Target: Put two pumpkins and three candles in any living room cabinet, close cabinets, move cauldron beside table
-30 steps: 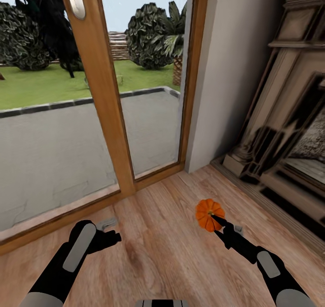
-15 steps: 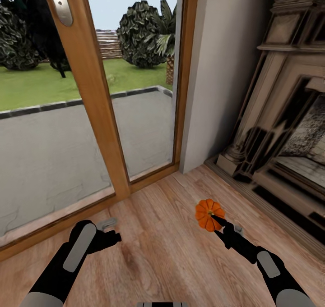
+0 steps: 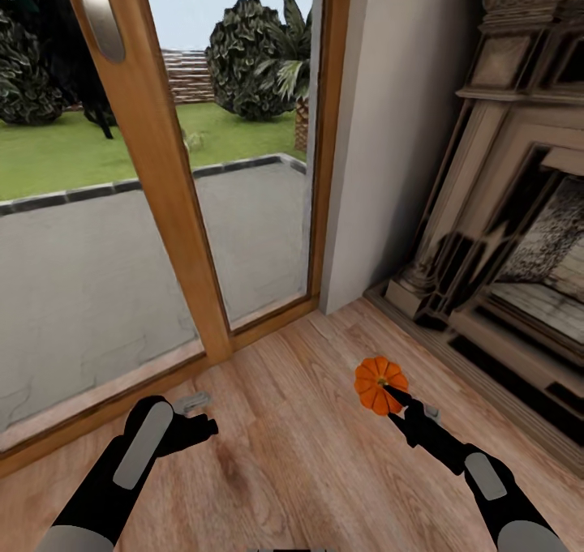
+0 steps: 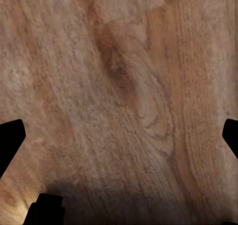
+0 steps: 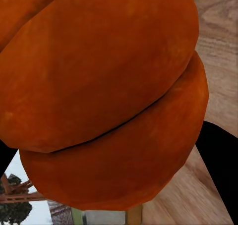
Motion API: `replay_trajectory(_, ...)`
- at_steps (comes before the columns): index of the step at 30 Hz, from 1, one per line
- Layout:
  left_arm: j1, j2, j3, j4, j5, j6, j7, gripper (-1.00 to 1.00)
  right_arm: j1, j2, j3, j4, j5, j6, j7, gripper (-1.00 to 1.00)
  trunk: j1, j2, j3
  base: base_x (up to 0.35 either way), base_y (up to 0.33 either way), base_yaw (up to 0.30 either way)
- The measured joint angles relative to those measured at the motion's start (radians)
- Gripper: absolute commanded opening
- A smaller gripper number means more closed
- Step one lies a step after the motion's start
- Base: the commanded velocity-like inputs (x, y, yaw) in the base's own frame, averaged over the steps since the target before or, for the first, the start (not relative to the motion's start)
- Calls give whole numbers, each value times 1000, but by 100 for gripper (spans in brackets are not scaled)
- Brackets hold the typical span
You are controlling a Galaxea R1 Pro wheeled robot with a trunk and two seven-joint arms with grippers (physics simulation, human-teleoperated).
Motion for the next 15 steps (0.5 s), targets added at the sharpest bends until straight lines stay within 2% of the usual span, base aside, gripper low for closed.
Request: replay_trajectory(15,0,-2,-1,5,0,-2,0,100,3,0,-5,0,1,-1,0,-100,-58,105,47,0,0,0)
